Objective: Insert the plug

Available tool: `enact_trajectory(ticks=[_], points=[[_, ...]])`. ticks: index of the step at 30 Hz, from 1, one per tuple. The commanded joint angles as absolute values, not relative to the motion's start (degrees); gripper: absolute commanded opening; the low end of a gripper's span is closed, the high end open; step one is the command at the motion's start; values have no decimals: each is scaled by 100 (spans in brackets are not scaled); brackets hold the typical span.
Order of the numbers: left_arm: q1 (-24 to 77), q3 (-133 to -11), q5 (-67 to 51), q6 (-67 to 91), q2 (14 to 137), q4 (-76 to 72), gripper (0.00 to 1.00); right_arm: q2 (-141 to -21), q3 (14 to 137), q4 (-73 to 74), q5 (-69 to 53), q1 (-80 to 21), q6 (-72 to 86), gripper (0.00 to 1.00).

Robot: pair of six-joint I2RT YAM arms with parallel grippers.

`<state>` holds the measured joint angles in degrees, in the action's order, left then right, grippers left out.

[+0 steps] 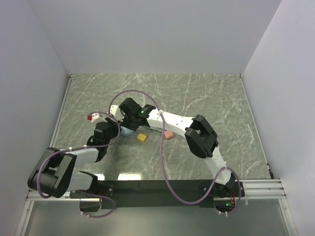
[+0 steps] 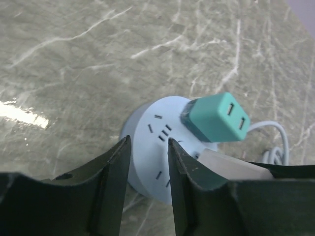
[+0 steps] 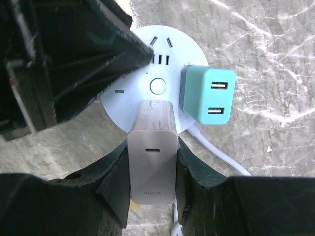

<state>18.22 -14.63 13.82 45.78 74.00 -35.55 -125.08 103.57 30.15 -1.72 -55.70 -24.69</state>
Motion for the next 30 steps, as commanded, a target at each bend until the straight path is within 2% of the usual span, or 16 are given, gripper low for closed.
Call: enact_trajectory(ticks=[1,7,16,22,26,30], points=[[1828,-1635,1713,4842,7514,-3235,42,-12955,10081,4034,-132,-5475,-2391,0],[1828,-1731,1968,4957,7593,-3102,39,-12990,10187,4104,-105,-5476,-2399,0],[1872,-2039,1741,4597,8050,-3331,34,-13332,10713,4551,-9,-5528,-2426,0],[1890,-2232,1494,4413,8279,-3261,26,-13632,10978,4746,27,-5528,-2426,0],[1933,-2364,1398,4316,8420,-3138,18,-13772,10907,4799,18,-5537,-2329,0],[2013,-2434,1397,4254,8481,-3085,16,-13843,10749,4711,-140,-5546,-2285,0]])
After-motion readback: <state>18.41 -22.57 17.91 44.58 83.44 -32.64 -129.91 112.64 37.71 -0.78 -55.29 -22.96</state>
